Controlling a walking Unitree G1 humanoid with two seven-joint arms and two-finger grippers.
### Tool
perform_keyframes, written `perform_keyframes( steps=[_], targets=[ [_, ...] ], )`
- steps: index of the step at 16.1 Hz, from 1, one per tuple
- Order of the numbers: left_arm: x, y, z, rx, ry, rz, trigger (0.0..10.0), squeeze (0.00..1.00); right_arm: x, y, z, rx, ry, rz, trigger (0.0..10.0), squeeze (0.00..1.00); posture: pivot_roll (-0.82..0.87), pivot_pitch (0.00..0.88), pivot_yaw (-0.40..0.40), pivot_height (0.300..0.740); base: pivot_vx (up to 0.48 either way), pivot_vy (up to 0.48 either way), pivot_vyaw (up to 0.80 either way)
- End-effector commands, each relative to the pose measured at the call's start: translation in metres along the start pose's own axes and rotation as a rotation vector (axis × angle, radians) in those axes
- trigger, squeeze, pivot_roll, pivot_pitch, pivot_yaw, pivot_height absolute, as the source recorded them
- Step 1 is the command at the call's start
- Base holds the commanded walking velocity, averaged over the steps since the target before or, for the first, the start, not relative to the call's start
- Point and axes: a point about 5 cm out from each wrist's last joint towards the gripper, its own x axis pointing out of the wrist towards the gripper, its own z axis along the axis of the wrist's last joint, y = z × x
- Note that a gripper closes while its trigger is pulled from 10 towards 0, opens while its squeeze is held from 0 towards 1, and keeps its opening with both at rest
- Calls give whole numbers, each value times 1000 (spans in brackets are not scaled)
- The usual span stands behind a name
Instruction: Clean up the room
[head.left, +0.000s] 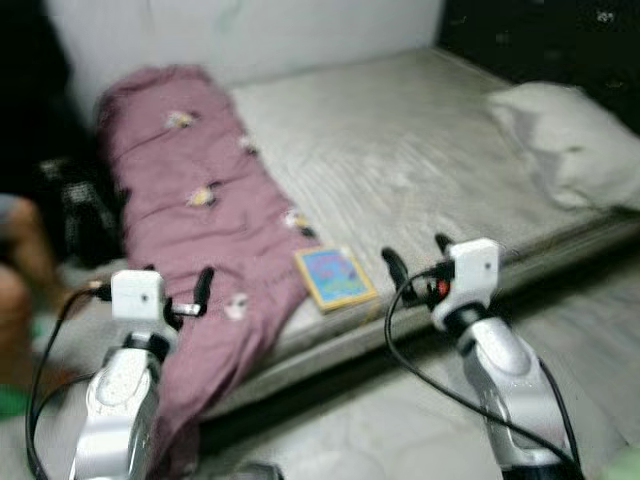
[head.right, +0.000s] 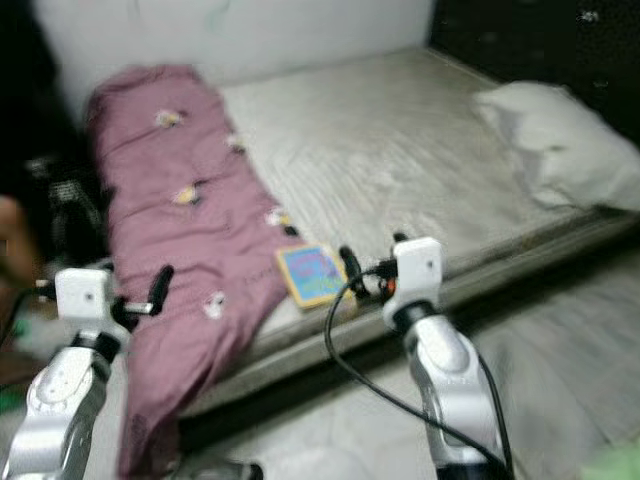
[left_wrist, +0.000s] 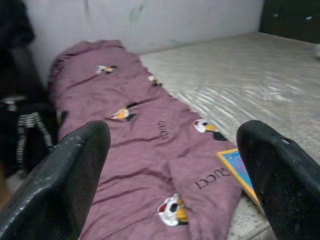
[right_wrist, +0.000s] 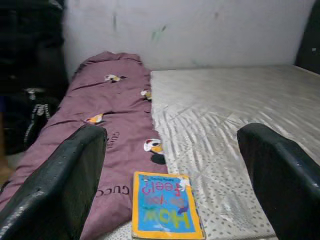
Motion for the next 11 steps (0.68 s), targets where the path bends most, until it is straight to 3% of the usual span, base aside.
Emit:
perform_keyframes(
  steps=[1, 6, 8, 11],
  targets=[
    [2, -2, 3, 5, -9, -18, 10000, 0, -1, -4, -1, -1, 3, -25, 10000, 0, -48, 0, 36, 740, 0, 0, 800],
    [2, -3, 3, -5, -10, -33, 10000, 0, -2, -4, -1, -2, 1, -29, 10000, 0, -50, 0, 37, 740, 0, 0, 800],
    [1, -4, 3, -9, -16, -44, 10000, 0, -3, -6, -1, 12, -10, -49, 10000, 0, -50, 0, 36, 740, 0, 0, 0],
    [0, -5, 4, -19, -26, -64, 10000, 0, -3, -8, -1, 14, -11, -67, 10000, 0, -51, 0, 36, 740, 339, 0, 0]
  ],
)
